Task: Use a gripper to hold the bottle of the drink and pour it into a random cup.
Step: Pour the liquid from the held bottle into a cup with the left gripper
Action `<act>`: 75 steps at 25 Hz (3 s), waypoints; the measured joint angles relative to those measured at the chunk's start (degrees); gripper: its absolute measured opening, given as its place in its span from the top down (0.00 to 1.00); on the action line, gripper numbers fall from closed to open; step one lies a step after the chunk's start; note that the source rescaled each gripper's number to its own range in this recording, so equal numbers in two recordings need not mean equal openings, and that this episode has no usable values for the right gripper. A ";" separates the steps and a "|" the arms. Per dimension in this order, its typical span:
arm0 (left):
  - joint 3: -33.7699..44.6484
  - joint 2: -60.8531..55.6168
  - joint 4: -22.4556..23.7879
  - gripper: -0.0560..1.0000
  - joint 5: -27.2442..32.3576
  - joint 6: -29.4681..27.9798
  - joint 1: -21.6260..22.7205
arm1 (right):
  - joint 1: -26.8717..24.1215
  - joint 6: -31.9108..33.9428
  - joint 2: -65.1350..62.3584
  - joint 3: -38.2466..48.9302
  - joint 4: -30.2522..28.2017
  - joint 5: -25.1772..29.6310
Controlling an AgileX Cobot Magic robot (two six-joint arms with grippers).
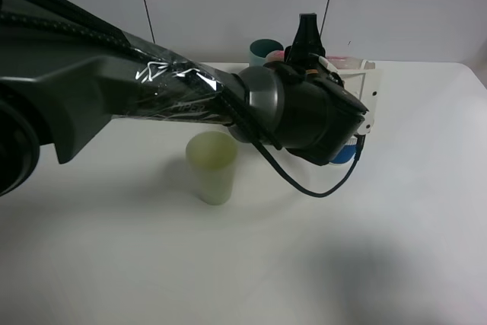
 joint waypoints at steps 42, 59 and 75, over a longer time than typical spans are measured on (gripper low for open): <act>0.00 0.04 5.02 0.94 -1.80 3.20 0.42 | 0.00 0.00 0.00 0.00 0.00 0.00; 0.00 0.04 6.31 0.94 -1.80 3.87 0.42 | 0.00 0.00 0.00 0.00 0.00 0.00; 0.00 0.04 6.71 0.94 -2.08 5.78 0.42 | 0.00 0.00 0.00 0.00 0.00 0.00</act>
